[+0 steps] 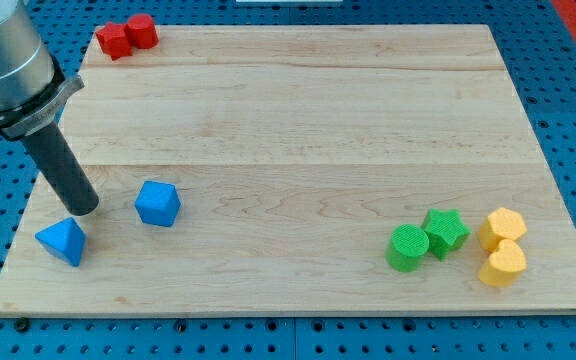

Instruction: Move the blue cube into the green circle

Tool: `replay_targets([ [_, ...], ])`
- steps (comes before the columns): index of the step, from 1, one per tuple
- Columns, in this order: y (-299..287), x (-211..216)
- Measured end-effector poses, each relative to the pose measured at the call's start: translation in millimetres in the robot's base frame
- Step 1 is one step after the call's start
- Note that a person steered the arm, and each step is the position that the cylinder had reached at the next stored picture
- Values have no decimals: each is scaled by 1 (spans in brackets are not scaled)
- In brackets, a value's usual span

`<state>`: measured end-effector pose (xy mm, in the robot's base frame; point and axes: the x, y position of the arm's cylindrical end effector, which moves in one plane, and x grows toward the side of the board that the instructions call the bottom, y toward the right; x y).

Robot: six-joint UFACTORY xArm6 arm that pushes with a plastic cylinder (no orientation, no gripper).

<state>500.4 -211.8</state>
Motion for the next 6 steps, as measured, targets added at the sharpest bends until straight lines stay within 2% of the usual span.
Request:
replay_targets([
  [2, 213, 2],
  [3, 248, 6],
  [4, 192, 18],
  [5, 235, 39],
  [6, 265, 39],
])
